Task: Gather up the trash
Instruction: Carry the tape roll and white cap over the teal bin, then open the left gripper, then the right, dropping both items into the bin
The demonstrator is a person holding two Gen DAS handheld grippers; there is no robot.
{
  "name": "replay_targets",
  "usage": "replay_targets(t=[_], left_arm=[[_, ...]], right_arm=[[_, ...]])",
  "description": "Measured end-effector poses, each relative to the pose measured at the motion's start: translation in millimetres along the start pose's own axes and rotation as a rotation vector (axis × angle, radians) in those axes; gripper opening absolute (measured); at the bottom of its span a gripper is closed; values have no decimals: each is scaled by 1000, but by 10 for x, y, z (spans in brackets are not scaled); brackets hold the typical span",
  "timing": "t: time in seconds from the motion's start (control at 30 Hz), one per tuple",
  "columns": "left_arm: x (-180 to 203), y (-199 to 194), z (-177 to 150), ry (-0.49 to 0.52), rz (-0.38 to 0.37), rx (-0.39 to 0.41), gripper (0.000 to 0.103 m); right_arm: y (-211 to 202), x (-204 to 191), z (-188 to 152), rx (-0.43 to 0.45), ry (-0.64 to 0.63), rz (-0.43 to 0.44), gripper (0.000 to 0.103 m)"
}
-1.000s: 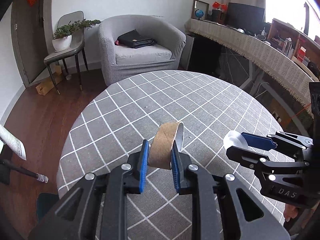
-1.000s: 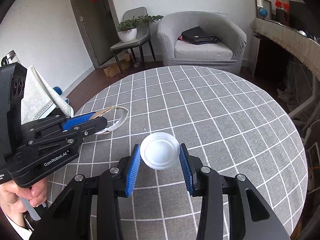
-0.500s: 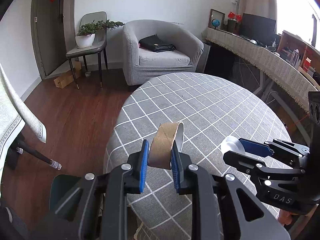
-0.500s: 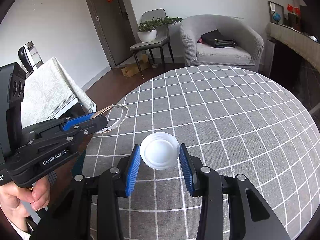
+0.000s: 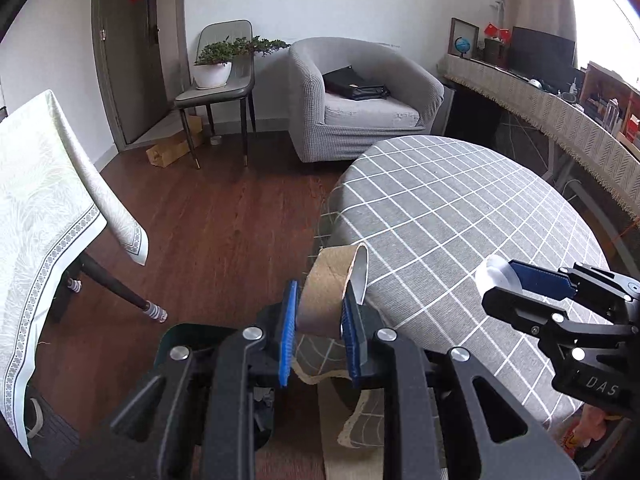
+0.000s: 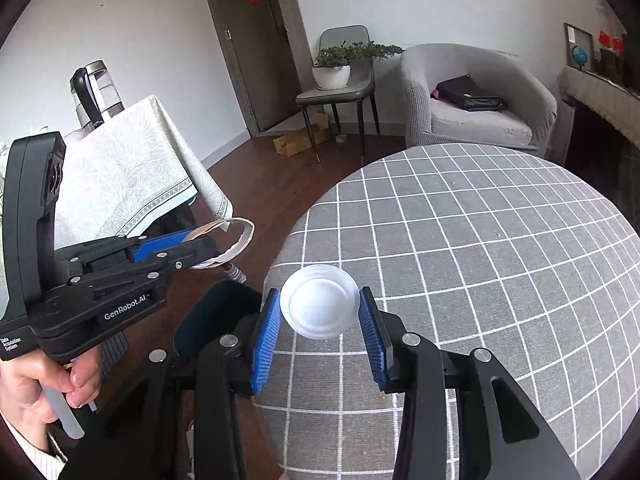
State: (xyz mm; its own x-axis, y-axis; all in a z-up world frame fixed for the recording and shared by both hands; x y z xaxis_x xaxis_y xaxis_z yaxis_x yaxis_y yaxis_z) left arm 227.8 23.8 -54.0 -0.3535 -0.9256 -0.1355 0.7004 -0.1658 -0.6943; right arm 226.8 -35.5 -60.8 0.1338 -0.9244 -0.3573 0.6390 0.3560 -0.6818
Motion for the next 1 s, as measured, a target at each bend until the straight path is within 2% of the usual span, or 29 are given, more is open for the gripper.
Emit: replay_targets(t=[0.27, 0.5, 0.7, 1.0], left_arm=[[-577, 118, -351, -11, 78, -64, 23], [-1029, 339, -757, -21, 126, -155, 23], [-1387, 574, -1098, -14, 161, -247, 23], [-1520, 981, -1692, -54, 81, -405, 23]], right_arm=[[350, -425, -22, -34, -27, 44, 40], [585, -884, -28, -55, -74, 92, 40], [846, -1110, -34, -92, -94, 114, 40], [1367, -1419, -100, -166, -118, 130, 40]])
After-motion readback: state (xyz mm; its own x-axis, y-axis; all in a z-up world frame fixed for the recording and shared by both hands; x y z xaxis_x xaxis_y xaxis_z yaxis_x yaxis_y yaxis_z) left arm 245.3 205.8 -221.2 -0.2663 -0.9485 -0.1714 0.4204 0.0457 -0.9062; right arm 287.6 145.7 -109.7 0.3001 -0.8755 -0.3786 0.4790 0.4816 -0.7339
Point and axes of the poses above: each gripper's, at about its wrist camera, not at the fingertips, and y roughly the way its jaws point, x to its right, z to its top, the point moved 8 cm from there along y, roughly the way its jaws point, and after that the axes turned 12 degrees about y, right-handed, at the moved point
